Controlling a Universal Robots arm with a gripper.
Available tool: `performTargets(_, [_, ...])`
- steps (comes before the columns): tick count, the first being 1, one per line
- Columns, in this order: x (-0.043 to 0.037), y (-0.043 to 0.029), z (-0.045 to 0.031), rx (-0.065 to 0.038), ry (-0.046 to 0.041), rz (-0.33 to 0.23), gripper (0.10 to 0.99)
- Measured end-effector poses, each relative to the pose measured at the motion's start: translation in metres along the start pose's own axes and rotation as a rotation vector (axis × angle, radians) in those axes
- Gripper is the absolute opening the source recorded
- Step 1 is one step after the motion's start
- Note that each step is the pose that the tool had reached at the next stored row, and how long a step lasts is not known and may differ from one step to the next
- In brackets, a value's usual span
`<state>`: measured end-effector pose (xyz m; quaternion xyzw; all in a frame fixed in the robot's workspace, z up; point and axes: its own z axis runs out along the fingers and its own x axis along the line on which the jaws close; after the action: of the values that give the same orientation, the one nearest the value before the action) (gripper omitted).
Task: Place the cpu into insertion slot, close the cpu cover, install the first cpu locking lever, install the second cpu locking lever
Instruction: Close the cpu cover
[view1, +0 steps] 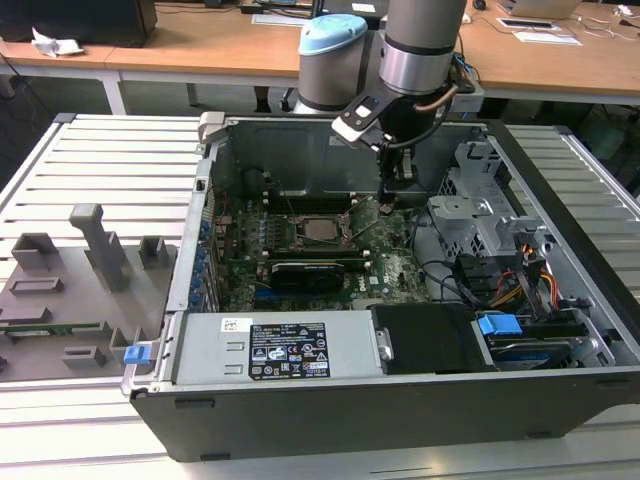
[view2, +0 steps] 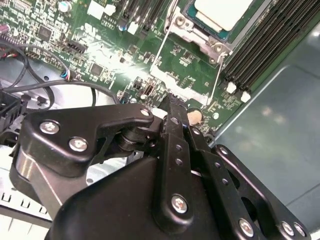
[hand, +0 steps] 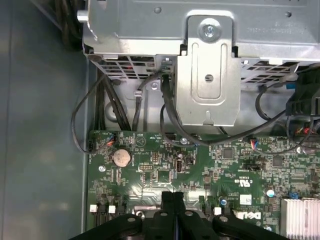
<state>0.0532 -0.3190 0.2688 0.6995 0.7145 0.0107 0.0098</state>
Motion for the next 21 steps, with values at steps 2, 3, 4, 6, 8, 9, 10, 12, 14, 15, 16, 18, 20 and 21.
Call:
performTargets(2, [-0.0001,0.0018,0.0004,0.000,-0.0003,0.000,0.106])
performTargets(3, [-0.0001,0.0024,0.0007,0.000,-0.0003,0.000,0.106])
performTargets(4, [-0.0001,0.0027,0.0011,0.000,-0.0001,0.000,0.106])
performTargets(6, [-0.0001,0.0032,0.0020,0.000,-0.0001,0.000,0.106])
performTargets(8, [-0.0001,0.0048,0.0039,0.000,-0.0001,0.000,0.106])
performTargets(9, [-0.0001,0.0055,0.0048,0.000,-0.0001,0.000,0.106])
performTargets(10, [-0.0001,0.0066,0.0062,0.000,-0.0001,0.000,0.106])
performTargets(12, [-0.0002,0.0075,0.0089,0.000,-0.0001,0.000,0.106])
performTargets(14, [-0.0002,0.0075,0.0122,0.001,-0.0001,-0.002,0.106])
performTargets(15, [-0.0002,0.0075,0.0134,0.001,-0.0001,-0.003,0.106])
performTargets(16, [-0.0002,0.0075,0.0151,0.001,0.0001,-0.004,0.106])
performTargets(18, [-0.0002,0.0063,0.0155,0.001,-0.0001,-0.005,0.106])
performTargets(20, [-0.0001,0.0024,0.0155,0.001,0.0001,-0.005,0.106])
performTargets(21, [-0.0001,0.0010,0.0154,0.001,0.0001,-0.005,0.106])
